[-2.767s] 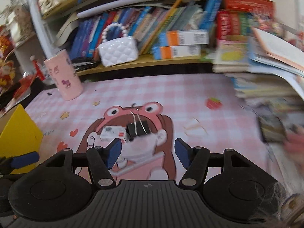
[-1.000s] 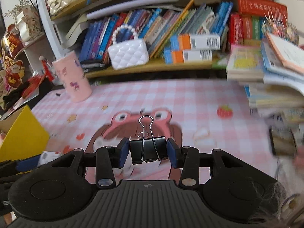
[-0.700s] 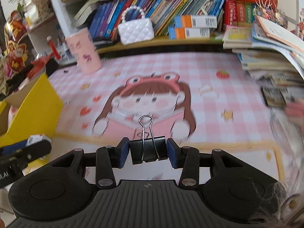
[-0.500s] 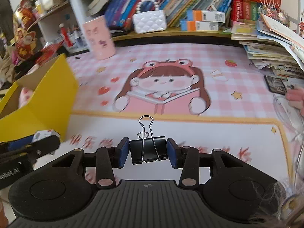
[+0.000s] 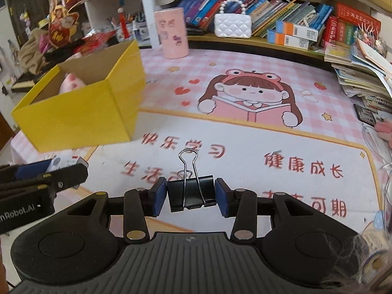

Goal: Organize objects
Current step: 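Carry the card box and binder clip over the yellow box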

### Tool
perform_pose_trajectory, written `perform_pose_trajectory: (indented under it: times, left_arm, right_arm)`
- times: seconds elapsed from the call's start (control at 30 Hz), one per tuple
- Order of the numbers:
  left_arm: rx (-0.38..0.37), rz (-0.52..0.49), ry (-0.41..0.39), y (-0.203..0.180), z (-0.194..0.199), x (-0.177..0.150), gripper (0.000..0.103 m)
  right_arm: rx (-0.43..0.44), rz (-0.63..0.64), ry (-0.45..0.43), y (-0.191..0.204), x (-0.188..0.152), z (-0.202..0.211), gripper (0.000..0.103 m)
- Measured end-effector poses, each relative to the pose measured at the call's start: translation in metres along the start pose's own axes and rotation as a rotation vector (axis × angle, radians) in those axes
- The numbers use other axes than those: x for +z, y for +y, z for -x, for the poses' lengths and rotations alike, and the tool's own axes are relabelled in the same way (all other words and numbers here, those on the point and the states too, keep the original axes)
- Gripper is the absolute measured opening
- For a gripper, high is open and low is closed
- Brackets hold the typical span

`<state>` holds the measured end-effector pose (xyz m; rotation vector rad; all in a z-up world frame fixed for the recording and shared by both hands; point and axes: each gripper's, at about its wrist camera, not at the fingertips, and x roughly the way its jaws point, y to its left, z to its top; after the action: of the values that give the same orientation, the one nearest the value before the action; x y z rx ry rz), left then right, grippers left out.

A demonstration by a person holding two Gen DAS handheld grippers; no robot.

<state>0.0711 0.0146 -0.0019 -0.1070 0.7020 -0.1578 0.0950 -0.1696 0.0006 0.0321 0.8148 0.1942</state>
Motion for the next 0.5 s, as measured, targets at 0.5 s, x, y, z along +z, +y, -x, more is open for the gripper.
perform_pose_trajectory:
  times: [0.5]
  left_arm:
    - [0.074,0.042,-0.004,0.054,0.052,-0.032,0.052]
  right_arm:
    - [0.075,0.08,0.029,0.079,-0.033,0.012,0.04]
